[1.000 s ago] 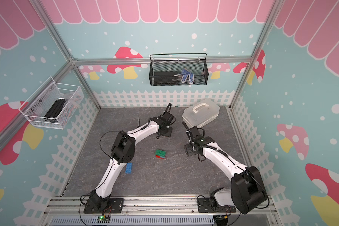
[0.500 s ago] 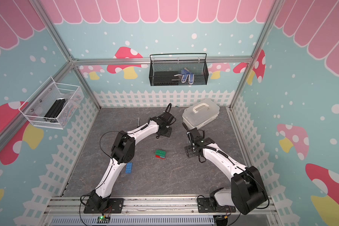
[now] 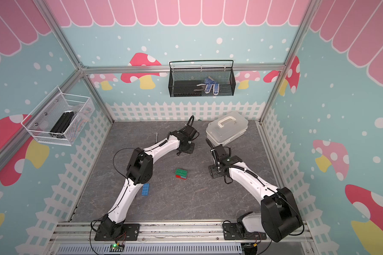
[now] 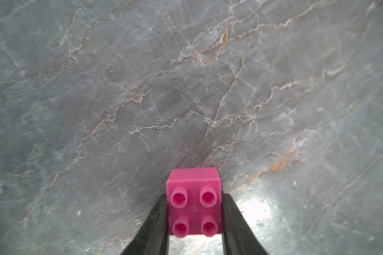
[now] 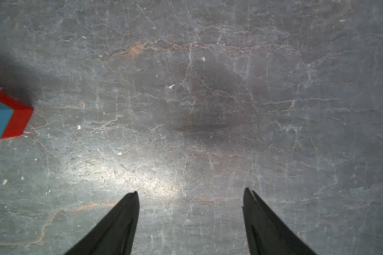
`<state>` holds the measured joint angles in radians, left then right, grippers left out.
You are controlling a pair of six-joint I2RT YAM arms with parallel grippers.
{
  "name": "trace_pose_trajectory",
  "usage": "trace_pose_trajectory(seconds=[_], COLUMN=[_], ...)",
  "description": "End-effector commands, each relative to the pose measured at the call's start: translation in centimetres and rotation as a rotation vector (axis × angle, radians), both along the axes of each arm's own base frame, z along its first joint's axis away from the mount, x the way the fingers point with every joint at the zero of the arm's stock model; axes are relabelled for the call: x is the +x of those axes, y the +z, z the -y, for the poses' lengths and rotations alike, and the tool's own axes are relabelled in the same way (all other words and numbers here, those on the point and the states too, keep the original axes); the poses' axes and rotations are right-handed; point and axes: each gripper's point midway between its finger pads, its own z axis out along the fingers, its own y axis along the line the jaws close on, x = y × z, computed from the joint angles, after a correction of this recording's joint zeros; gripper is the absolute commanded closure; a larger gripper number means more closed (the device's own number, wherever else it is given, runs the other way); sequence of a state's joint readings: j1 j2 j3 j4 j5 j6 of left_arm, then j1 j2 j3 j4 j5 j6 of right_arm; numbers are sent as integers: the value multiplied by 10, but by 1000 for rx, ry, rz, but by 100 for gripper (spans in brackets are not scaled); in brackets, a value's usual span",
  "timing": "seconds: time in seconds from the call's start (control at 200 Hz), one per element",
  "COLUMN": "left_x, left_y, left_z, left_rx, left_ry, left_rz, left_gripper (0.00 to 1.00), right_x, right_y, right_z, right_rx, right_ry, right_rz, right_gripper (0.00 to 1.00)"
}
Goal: Assemble the number 5 with lego
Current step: Pick up the lego brick from the center of the board.
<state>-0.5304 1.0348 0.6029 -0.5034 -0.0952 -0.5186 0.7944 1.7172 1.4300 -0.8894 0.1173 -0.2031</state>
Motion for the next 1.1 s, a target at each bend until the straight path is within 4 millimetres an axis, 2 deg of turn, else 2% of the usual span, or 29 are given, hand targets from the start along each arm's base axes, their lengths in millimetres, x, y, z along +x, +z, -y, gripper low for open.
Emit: trace_pose_trajectory(seconds=[0.0, 0.105, 0.185, 0.345, 0.52, 0.625, 0.776, 0.946, 1.096], left_x=[1, 5, 11, 32, 60, 82, 118, 164, 199], left_y=[11, 17, 22, 32, 33, 31, 21, 0, -21], left_z=[-7, -3, 2, 20, 34, 50, 81, 120, 149], left_rx=[16, 24, 26, 38, 86, 110, 116, 117, 157], left_ry=[37, 24, 8, -46, -78, -128, -190, -252, -276], left_rz=[-6, -13, -15, -25, -36, -48, -86, -121, -115], left_gripper=[8, 8, 8, 8, 8, 8, 9, 10, 13], right_x=[15, 19, 20, 29, 27, 26, 24, 21, 15], right_y=[15, 17, 13, 1, -11, -17, -20, -17, -17], right_z=[16, 37, 45, 66, 61, 70, 83, 111, 127], right_rx=[108, 173, 230, 270, 303, 290, 284, 270, 281], right_ry=[-199, -343, -415, -580, -625, -658, -707, -789, -830], right_rz=[69, 102, 105, 81, 10, 16, 19, 56, 58], right_gripper=[13, 13, 14, 15, 20, 20, 21, 21, 22])
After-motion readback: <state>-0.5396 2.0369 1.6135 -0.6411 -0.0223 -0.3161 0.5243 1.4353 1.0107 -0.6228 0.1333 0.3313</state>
